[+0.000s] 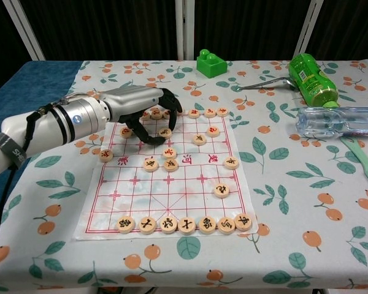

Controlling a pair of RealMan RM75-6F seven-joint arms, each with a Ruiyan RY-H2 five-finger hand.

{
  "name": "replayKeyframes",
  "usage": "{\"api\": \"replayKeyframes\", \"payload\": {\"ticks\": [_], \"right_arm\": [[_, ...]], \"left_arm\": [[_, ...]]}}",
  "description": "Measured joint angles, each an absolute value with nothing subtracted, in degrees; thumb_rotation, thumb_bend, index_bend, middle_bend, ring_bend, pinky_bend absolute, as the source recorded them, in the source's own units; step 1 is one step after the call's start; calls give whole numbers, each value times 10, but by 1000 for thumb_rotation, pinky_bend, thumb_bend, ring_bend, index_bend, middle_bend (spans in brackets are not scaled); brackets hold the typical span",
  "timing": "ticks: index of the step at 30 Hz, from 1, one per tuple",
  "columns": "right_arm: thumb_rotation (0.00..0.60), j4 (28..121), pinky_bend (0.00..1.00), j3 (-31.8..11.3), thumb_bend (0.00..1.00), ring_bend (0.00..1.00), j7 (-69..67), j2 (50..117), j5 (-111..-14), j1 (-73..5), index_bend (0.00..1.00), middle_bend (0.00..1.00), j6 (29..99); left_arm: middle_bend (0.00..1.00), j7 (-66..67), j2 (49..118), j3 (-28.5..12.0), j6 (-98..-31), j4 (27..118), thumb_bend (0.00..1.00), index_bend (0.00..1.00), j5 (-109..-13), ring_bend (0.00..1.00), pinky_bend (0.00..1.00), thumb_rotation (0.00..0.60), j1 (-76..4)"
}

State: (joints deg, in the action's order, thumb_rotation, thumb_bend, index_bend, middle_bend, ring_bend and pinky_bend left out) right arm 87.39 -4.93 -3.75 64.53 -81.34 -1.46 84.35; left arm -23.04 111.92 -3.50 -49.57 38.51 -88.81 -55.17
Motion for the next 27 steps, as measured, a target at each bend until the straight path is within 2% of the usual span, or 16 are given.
{"api": "replayKeyframes", "payload": {"ticks": [16,27], "right_arm": [[600,881,0,-50,230,0,-28,643,-810,-15,0,0,841],[600,882,0,-50,230,0,-27,642,-809,-15,0,0,839]], "left_arm": [[170,-241,1125,-35,-507,374,312,458,-888,20,32,600,-556],[170,-246,1131,-32,-510,367,311,385,-888,20,33,600,-558]]}}
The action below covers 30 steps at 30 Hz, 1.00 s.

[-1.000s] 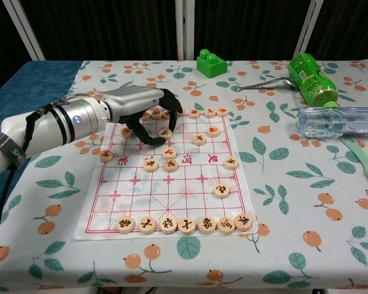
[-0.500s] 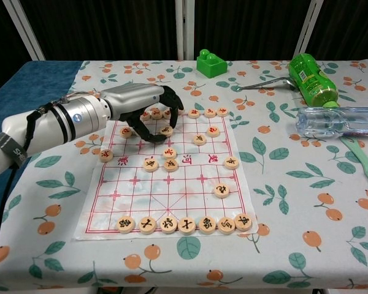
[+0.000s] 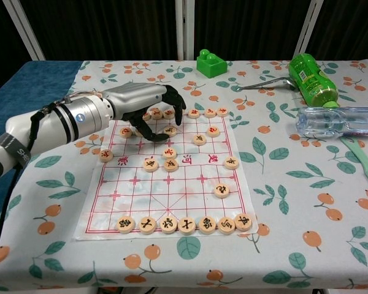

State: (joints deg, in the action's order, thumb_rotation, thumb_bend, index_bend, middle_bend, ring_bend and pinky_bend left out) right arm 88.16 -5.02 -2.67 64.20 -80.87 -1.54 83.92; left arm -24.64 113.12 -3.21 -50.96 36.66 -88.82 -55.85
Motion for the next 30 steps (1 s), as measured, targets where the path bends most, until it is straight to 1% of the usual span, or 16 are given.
{"api": "replayKeyframes", "payload": {"ticks": [5,9,12,15,18,22,25,28,30], "right_arm": [[600,883,0,-51,231,0,-27,640,-808,-14,0,0,842],[600,887,0,-52,231,0,-26,638,-810,-15,0,0,843],[600,889,0,-50,231,0,-22,637,-814,-15,0,0,843],[600,889,0,-48,230,0,-20,639,-820,-16,0,0,844],[600,885,0,-43,230,0,-16,642,-828,-16,0,0,845],[600,882,0,-34,225,0,-2,644,-834,-14,0,0,844],[600,883,0,-29,222,0,7,643,-832,-11,0,0,841],[600,885,0,-27,222,0,12,643,-826,-10,0,0,836],[600,885,0,-26,222,0,16,644,-824,-10,0,0,831]], "left_arm": [[170,-248,1126,-33,-518,371,310,324,-888,20,33,600,-557],[170,-240,1105,-37,-539,399,307,270,-888,20,38,600,-551],[168,-221,1068,-41,-556,450,297,229,-881,20,41,600,-536],[158,-183,1014,-45,-582,530,281,207,-865,19,43,600,-506],[146,-119,950,-44,-624,629,264,185,-840,19,43,600,-456],[117,-17,859,-24,-709,760,254,159,-810,1,43,600,-352],[101,31,809,3,-771,813,251,145,-797,0,43,600,-275],[101,50,772,29,-826,845,248,145,-791,0,43,600,-214],[102,55,762,39,-849,855,248,145,-790,0,42,600,-186]]}}
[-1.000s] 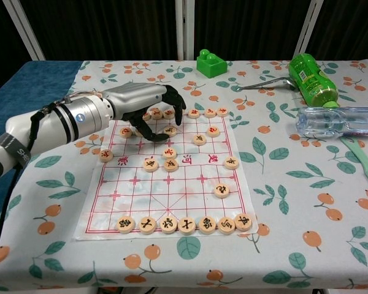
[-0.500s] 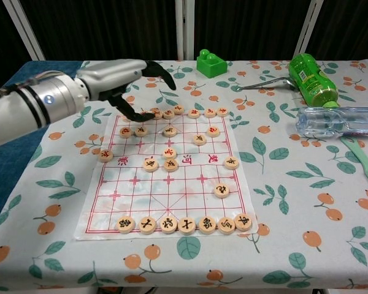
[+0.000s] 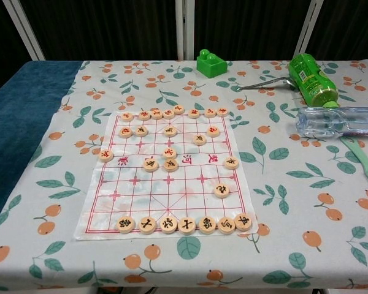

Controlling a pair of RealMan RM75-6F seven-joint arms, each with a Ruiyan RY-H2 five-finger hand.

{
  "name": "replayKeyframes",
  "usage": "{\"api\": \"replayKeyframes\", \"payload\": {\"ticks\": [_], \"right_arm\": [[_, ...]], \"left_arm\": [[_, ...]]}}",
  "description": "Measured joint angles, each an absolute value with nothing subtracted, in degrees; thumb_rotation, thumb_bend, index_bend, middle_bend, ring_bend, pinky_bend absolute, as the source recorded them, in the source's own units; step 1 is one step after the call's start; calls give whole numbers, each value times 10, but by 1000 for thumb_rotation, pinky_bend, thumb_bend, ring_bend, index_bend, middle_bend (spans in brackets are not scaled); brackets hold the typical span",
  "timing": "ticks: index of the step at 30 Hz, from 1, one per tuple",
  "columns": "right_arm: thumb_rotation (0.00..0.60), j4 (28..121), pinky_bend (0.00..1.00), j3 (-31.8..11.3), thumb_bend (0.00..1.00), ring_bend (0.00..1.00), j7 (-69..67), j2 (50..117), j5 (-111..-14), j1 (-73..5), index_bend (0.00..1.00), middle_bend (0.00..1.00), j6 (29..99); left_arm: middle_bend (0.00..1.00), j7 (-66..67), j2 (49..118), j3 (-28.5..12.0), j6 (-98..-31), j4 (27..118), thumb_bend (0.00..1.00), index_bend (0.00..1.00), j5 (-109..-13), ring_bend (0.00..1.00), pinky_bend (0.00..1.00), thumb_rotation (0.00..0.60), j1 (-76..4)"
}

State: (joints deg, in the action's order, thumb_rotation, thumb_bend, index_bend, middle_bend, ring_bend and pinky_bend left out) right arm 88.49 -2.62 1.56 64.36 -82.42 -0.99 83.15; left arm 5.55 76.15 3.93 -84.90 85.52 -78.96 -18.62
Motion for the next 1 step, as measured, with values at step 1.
{"api": "replayKeyframes", "payload": {"ticks": [1], "right_arm": [[600,885,0,-26,222,0,19,644,-823,-11,0,0,828]], "left_arm": [[102,58,757,44,-861,859,247,144,-789,0,42,600,-172]]}}
